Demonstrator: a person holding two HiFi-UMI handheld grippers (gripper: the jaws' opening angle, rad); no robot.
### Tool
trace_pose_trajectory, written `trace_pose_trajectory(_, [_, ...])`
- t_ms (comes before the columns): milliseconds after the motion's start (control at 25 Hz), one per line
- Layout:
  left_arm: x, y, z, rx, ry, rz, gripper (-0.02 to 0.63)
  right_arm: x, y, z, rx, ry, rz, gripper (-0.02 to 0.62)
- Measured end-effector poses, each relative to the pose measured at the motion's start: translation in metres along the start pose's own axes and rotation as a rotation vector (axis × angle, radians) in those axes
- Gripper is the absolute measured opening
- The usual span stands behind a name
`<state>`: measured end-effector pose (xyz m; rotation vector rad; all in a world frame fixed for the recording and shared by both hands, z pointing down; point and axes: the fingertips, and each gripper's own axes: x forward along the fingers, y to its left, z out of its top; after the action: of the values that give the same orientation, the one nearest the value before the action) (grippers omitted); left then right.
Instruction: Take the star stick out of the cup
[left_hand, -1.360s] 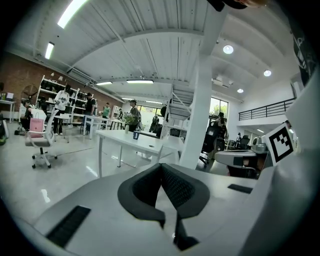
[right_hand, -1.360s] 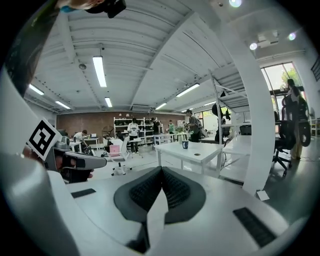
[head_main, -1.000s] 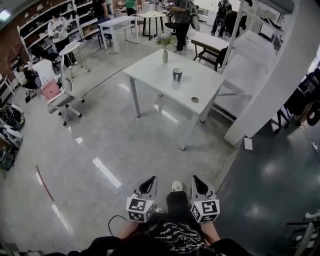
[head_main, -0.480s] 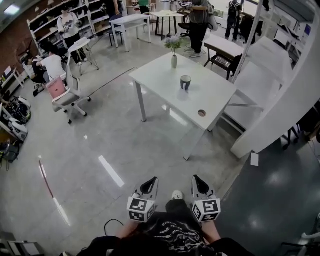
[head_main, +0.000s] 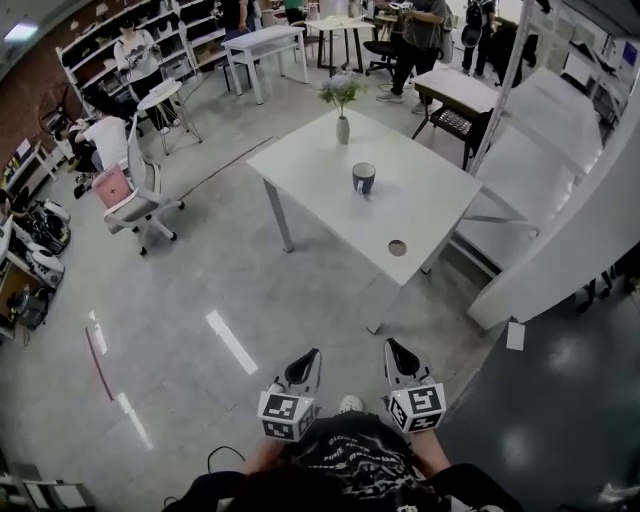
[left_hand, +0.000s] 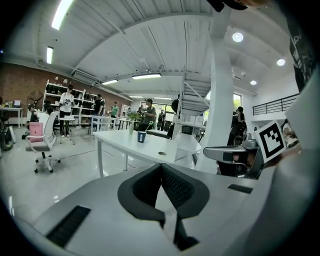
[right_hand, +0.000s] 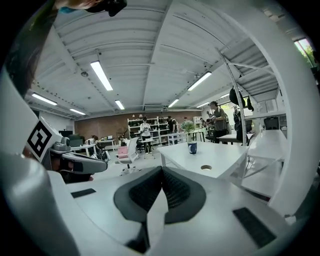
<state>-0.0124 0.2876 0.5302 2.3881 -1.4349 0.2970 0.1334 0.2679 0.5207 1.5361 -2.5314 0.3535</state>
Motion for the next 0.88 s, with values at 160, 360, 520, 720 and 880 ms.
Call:
trace_pose_trajectory(160, [0.041,-0.010,0.005,-0.010,0.002,0.010,0.020,0.019,-0.036,0.001,0.012,0.007,0.020,0.008])
trace_pose_trajectory(360, [0.072,-0.016,0.011,-0.004,0.021,-0.005,0.020,0.031,-0.062,0.014,0.064,-0.022,0.015,0.008])
trace_pose_trajectory(520, [0.099,-0.017,0.019,0.005,0.017,-0.026,0.020,0.044,-0.085,0.018,0.071,-0.033,-0.016,0.008])
trace_pose_trajectory(720, [0.133,-0.001,0.028,0.002,0.018,-0.035,0.020,0.072,-0.107,0.026,0.069,-0.035,-0.041,0.008])
trace_pose_trajectory(880, [0.171,0.026,0.040,-0.011,0.025,-0.039,0.020,0.110,-0.126,0.041,0.065,-0.041,-0.061,0.008])
